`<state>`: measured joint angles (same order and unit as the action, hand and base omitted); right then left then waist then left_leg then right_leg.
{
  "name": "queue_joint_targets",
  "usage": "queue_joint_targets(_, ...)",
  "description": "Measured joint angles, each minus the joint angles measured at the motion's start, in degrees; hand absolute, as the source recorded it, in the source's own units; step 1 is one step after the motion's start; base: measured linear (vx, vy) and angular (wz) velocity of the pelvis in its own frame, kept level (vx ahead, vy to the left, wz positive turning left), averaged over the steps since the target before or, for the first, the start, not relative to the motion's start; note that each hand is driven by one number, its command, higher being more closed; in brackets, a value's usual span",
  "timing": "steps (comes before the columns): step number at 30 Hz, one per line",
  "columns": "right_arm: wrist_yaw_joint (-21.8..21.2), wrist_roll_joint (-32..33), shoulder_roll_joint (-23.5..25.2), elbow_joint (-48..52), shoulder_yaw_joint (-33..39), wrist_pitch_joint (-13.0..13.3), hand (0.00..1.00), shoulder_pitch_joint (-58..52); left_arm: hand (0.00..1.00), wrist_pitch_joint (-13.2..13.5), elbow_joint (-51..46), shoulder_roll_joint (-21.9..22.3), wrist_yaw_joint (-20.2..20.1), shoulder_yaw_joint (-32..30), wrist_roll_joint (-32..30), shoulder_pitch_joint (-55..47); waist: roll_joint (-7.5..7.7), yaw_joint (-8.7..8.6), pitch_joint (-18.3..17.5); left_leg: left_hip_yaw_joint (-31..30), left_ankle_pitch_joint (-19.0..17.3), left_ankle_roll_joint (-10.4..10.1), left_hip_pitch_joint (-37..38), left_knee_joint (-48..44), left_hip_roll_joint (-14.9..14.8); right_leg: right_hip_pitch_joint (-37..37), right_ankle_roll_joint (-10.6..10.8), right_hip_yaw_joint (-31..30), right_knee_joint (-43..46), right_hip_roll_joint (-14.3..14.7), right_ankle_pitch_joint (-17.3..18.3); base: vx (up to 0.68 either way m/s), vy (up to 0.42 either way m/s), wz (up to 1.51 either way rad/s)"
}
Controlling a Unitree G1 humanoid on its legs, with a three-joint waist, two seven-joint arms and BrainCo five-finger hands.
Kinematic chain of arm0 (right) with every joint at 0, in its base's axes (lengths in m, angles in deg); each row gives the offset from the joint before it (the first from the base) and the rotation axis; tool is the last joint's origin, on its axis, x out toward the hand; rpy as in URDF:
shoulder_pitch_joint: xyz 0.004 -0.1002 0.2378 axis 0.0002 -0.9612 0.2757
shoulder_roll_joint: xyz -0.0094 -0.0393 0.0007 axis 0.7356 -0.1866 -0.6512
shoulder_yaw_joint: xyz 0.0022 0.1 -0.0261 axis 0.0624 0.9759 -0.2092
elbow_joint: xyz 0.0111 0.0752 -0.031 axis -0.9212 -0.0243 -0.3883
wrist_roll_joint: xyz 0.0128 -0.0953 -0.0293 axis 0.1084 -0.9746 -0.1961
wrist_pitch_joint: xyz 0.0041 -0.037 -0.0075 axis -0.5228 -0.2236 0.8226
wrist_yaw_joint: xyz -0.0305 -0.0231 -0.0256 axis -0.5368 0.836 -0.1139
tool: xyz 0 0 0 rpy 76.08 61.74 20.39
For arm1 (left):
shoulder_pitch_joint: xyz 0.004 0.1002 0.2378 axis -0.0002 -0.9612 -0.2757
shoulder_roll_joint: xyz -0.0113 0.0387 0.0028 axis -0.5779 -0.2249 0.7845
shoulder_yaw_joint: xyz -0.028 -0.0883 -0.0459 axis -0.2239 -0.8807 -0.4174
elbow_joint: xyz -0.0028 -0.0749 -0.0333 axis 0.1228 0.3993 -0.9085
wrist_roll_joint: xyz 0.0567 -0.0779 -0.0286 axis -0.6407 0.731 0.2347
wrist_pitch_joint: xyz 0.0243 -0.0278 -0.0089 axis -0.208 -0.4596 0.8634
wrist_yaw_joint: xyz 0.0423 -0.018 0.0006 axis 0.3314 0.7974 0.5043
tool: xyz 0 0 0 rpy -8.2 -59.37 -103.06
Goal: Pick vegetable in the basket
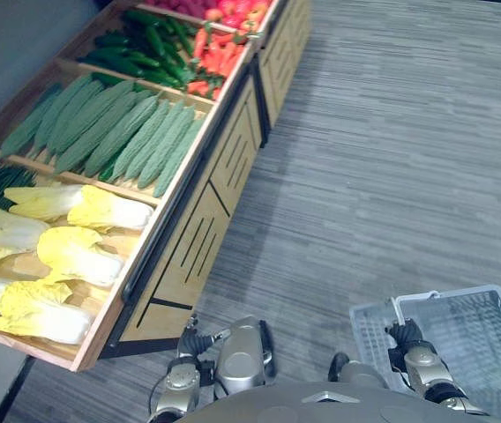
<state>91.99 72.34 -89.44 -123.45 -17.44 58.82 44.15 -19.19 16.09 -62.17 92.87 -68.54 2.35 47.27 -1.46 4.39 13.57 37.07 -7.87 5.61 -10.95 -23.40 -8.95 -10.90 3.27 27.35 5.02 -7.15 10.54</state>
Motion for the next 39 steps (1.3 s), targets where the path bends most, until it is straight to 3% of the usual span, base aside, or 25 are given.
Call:
queue_joint_targets(2,0.18,-0.06,0.19,-0.15,2.75,0.07,1.00,-1.12,0.00,-1.51,0.38,-0.69,-0.09,-1.27,0.19,-0.30,1.56,-0.51,-0.35,6.12,-1.50,4.26,0.70,0.67,1.21,-3.63,0.49,7.01,0.73,0.59,0.31,0.38,0.002,2.33)
queue_joint_targets(3,0.27,-0.04,0.17,-0.19,3.42,0.07,1.00,-1.63,0.00,-2.06,0.35,-0.79,-0.20,-1.36,0.21,-0.66,2.15,-0.43,-0.75,5.74,-1.98,4.77,1.30,1.79,2.13,-4.17,1.09,8.69,2.71,0.41,0.68,0.51,-0.012,2.36)
queue_joint_targets(4,0.51,0.05,-0.15,-0.82,4.16,0.17,1.00,-2.21,0.00,-2.54,0.37,-0.72,-0.35,-1.26,0.28,-0.97,2.49,-0.07,-1.02,2.47,-3.04,4.50,3.58,5.49,4.13,-3.40,2.43,10.34,12.02,-1.22,1.51,0.42,-0.015,2.15)
queue_joint_targets(5,0.36,0.11,-0.17,-0.62,5.47,1.16,1.00,-2.12,0.00,-3.01,0.80,-1.30,-1.06,-0.87,0.29,-2.20,2.85,-0.54,-1.17,-2.28,-3.47,3.25,6.28,9.03,5.83,-0.38,3.98,10.43,26.38,-4.24,0.07,0.51,-0.062,2.07)
queue_joint_targets(6,0.28,0.27,0.12,-0.53,5.63,1.71,1.00,-2.05,0.00,-3.30,0.95,-1.76,-1.18,-0.26,0.29,-2.22,3.40,-0.56,-1.46,-4.60,-3.35,3.05,6.92,9.82,6.48,1.97,4.87,8.70,33.28,-5.99,-1.37,0.42,-0.154,1.92)
queue_joint_targets(7,0.10,0.49,0.43,-0.51,5.69,2.53,1.00,-1.32,0.00,-3.52,0.95,-1.99,-1.19,-0.02,0.28,-2.33,3.86,-0.43,-1.73,-8.50,-3.45,2.21,8.56,10.73,7.03,6.66,4.84,3.16,43.28,-6.90,-0.27,0.47,-0.253,1.74)
queue_joint_targets(9,-0.19,0.46,0.67,-0.23,5.54,3.31,1.00,-0.99,0.00,-3.58,0.91,-1.96,-1.17,1.02,0.27,-2.27,3.07,-0.62,-1.96,-14.84,-3.05,0.42,11.48,12.10,6.80,12.18,4.71,-3.81,47.85,-6.00,2.07,0.39,-0.307,2.03)
queue_joint_targets(10,-0.66,0.61,0.75,-0.07,5.62,3.46,1.00,-1.33,0.00,-3.44,0.76,-1.91,-1.15,1.38,0.30,-2.30,2.17,-1.12,-1.51,-22.02,-2.35,-1.25,14.29,13.54,6.49,15.86,4.16,-10.65,44.71,-4.74,4.98,0.26,-0.249,2.05)
queue_joint_targets(12,-0.93,1.03,1.05,0.32,6.13,3.63,1.00,-1.70,0.00,-3.29,0.70,-1.92,-1.16,1.37,0.32,-2.18,2.07,-2.08,-1.75,-28.03,-1.89,-3.32,14.34,14.35,5.78,17.81,4.44,-19.60,34.73,-2.10,5.90,0.23,-0.369,2.03)
queue_joint_targets(13,-0.97,1.05,1.68,0.51,7.27,3.62,1.00,-1.99,0.00,-3.06,0.66,-2.53,-1.17,1.23,0.31,-2.21,2.92,-2.16,-2.30,-30.91,-1.74,-5.07,13.85,14.93,6.50,17.70,5.81,-25.93,25.15,-1.19,5.05,0.25,-0.496,1.88)
queue_joint_targets(14,-0.93,1.12,3.55,0.18,9.77,3.58,1.00,-2.10,0.00,-3.05,0.30,-4.16,-1.15,0.78,0.30,-1.87,6.49,-1.64,-2.88,-33.80,-1.42,-6.74,13.79,15.95,8.71,17.85,5.49,-33.12,13.26,-2.11,-1.57,0.23,-0.489,1.49)
queue_joint_targets(16,-0.86,2.16,3.78,-1.17,10.89,3.47,1.00,-1.77,0.00,-3.54,1.59,-3.28,-1.16,-0.48,0.30,-1.57,5.16,-1.14,-3.48,-36.38,-0.66,-8.54,13.34,16.38,7.00,17.43,3.25,-30.56,14.57,-1.14,0.88,0.22,-0.419,0.99)
queue_joint_targets(17,-0.85,2.73,3.13,-1.72,12.17,3.32,1.00,-1.79,0.00,-3.34,1.54,-1.79,-1.21,-0.48,0.35,-2.23,2.97,-1.06,-4.13,-35.80,0.05,-9.82,12.18,16.87,4.87,17.08,2.34,-27.39,12.98,-0.41,1.09,0.19,-0.217,1.09)
queue_joint_targets(18,-0.88,3.61,2.68,-1.70,13.68,3.27,1.00,-1.83,0.00,-3.35,1.54,-0.70,-1.25,-0.72,0.59,-1.97,0.93,-2.22,-4.09,-30.92,0.80,-11.00,10.95,16.50,2.93,15.80,1.75,-23.76,11.30,-0.50,0.81,0.18,-0.190,1.17)
queue_joint_targets(19,-0.96,4.22,2.60,-1.77,14.65,3.12,1.00,-1.88,0.00,-3.31,1.51,-0.45,-1.25,-0.94,0.71,-1.74,0.18,-2.97,-4.12,-25.90,1.05,-11.38,10.33,15.64,1.90,14.96,1.61,-21.86,10.72,-0.70,0.72,0.17,-0.164,1.33)
queue_joint_targets(20,-1.01,4.74,2.66,-1.82,16.32,2.42,1.00,-2.18,0.00,-3.20,1.24,-0.41,-1.24,-1.88,0.85,-1.15,-0.31,-3.86,-4.24,-14.26,2.84,-11.53,10.50,14.80,-0.09,13.76,1.60,-19.60,9.96,-1.12,0.71,0.17,-0.132,1.02)
queue_joint_targets(21,-1.03,5.48,3.49,-1.93,18.06,2.09,1.00,-2.23,0.00,-3.16,0.51,-0.41,-1.22,-3.10,1.07,-0.79,-0.33,-3.92,-4.21,-8.01,4.62,-11.18,11.49,15.67,-0.46,12.40,1.46,-18.22,9.31,-1.23,0.64,0.16,-0.108,0.81)
queue_joint_targets(22,-1.01,5.63,3.86,-2.14,18.62,1.91,1.00,-2.37,0.00,-3.13,0.19,-0.43,-1.21,-3.57,1.09,-0.83,-0.27,-3.88,-4.21,-6.78,5.03,-10.73,12.16,16.26,-0.43,11.39,1.34,-17.84,8.72,-1.20,0.56,0.13,-0.057,0.42)
queue_joint_targets(25,-1.01,5.65,5.22,-2.29,19.30,1.58,1.00,-3.74,0.00,-3.00,-0.76,-0.49,-1.12,-5.84,1.08,0.25,0.10,-4.07,-4.86,-8.18,6.60,-10.82,15.27,20.25,0.68,8.10,1.16,-15.91,6.69,-1.52,0.44,0.12,-0.013,0.25)
queue_joint_targets(28,-1.01,5.63,6.50,-2.76,21.82,1.58,1.00,-4.18,0.00,-2.83,-4.37,-1.01,-0.70,-7.63,1.45,3.18,1.78,-4.83,-5.01,-10.11,9.03,-10.59,13.71,20.03,2.28,7.66,2.05,-13.45,5.80,-3.57,-0.09,0.04,0.009,0.34)
queue_joint_targets(31,-0.93,5.54,6.79,-2.52,21.24,1.59,1.00,-4.92,0.00,-1.88,-7.02,-1.68,0.49,-7.71,2.59,5.09,2.98,-4.98,-4.55,-11.67,6.99,-10.31,13.43,16.98,2.40,5.98,2.53,-12.95,5.06,-5.20,-0.59,0.01,0.024,0.01)
queue_joint_targets(33,-0.67,5.55,5.09,-1.63,20.70,1.60,1.00,-5.82,0.00,-1.89,-7.58,-1.68,0.80,-6.37,2.56,6.36,0.45,-5.44,-5.51,-13.65,6.87,-11.79,13.67,18.90,0.14,6.23,3.19,-12.62,5.08,-5.11,-0.78,-0.01,0.063,-0.12)
queue_joint_targets(35,-0.46,5.58,4.57,-0.91,20.45,1.75,1.00,-5.95,0.00,-1.88,-11.85,-3.57,1.74,-4.44,2.32,7.07,-0.26,-6.70,-5.99,-15.40,6.22,-11.65,14.38,21.66,2.13,6.39,5.37,-12.39,4.42,-6.36,-2.16,0.00,0.187,0.11)
queue_joint_targets(38,-0.50,5.44,6.36,-0.46,19.51,2.23,1.00,-6.14,0.00,-1.75,-16.66,-8.64,2.52,-0.71,-1.08,9.65,2.53,-6.60,-5.07,-15.53,6.29,-11.20,15.12,23.31,3.99,7.58,6.37,-12.43,6.30,-8.16,-2.86,-0.06,0.201,0.03)
queue_joint_targets(39,-0.45,5.32,7.10,0.22,18.23,2.45,1.00,-6.15,0.00,-1.71,-18.19,-9.48,3.34,-0.23,-2.68,10.55,2.65,-6.22,-4.97,-14.46,5.82,-10.80,15.64,24.25,3.97,10.54,5.96,-12.34,10.06,-8.45,-3.43,-0.09,0.153,-0.34)
